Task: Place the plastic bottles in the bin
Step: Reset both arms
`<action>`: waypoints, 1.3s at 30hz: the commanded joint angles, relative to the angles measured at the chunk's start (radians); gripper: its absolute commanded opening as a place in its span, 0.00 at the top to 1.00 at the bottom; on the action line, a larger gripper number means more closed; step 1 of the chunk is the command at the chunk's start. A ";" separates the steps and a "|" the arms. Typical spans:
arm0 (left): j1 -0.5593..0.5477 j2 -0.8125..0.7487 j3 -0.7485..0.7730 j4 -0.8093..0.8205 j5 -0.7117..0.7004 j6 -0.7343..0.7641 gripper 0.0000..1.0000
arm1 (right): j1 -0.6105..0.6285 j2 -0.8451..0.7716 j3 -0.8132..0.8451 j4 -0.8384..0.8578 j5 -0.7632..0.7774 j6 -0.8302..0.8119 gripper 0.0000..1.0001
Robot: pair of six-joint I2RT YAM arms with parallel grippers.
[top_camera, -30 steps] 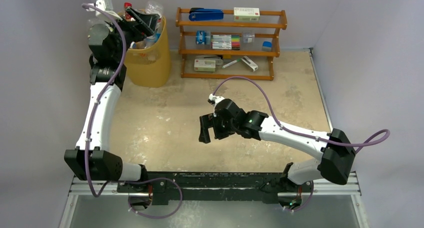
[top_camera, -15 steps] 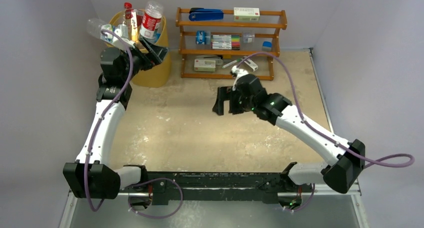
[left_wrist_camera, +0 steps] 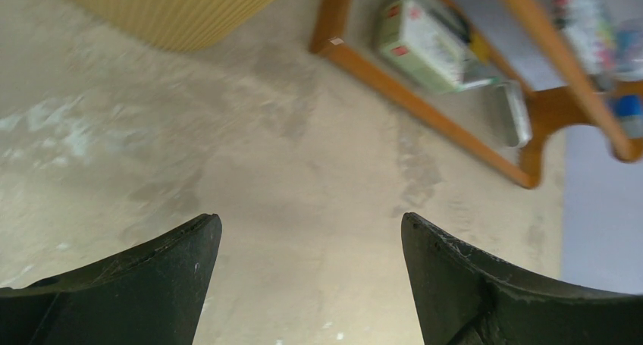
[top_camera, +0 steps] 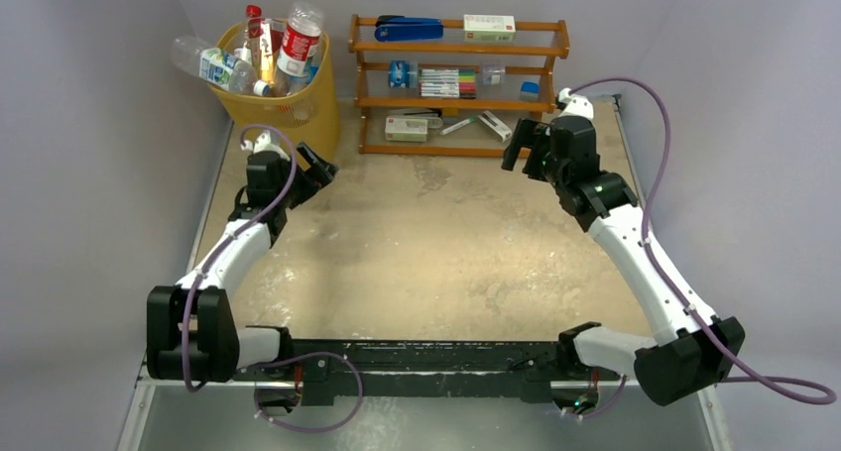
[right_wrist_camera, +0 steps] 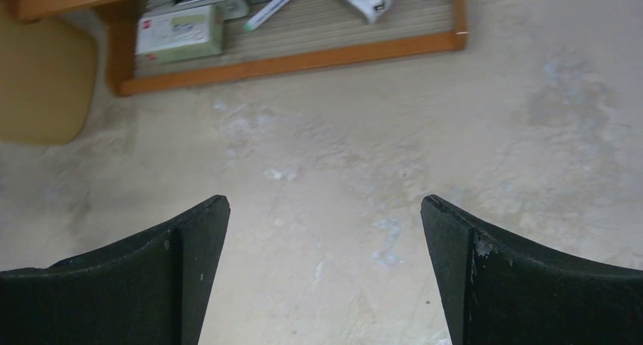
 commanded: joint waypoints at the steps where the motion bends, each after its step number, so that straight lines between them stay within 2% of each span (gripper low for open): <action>1: -0.006 0.038 -0.103 0.188 -0.131 0.003 0.11 | -0.109 -0.057 -0.114 0.171 0.084 -0.069 0.00; 5: -0.005 0.120 -0.138 0.241 -0.202 0.055 0.11 | -0.317 -0.093 -0.281 0.360 -0.001 -0.082 0.00; 8: -0.005 0.140 -0.171 0.294 -0.272 0.113 0.11 | -0.412 -0.113 -0.407 0.483 -0.021 -0.077 0.00; 14: -0.005 0.148 -0.250 0.472 -0.426 0.236 0.11 | -0.429 -0.124 -0.578 0.740 0.089 -0.054 0.00; 18: 0.010 0.185 -0.224 0.486 -0.542 0.283 0.11 | -0.429 -0.054 -0.650 0.903 0.193 -0.078 0.00; 21: 0.013 0.214 -0.232 0.606 -0.499 0.399 0.11 | -0.429 0.012 -0.692 1.034 0.213 -0.116 0.00; 25: 0.030 0.248 -0.225 0.655 -0.512 0.475 0.11 | -0.431 0.085 -0.739 1.175 0.260 -0.172 0.00; 30: 0.072 0.260 -0.279 0.821 -0.535 0.498 0.11 | -0.434 0.178 -0.786 1.332 0.277 -0.187 0.00; 35: 0.142 0.278 -0.290 0.888 -0.455 0.474 0.11 | -0.434 0.225 -0.797 1.470 0.302 -0.224 0.00; 39: 0.153 0.250 -0.333 0.937 -0.411 0.463 0.11 | -0.434 0.252 -0.784 1.501 0.314 -0.261 0.00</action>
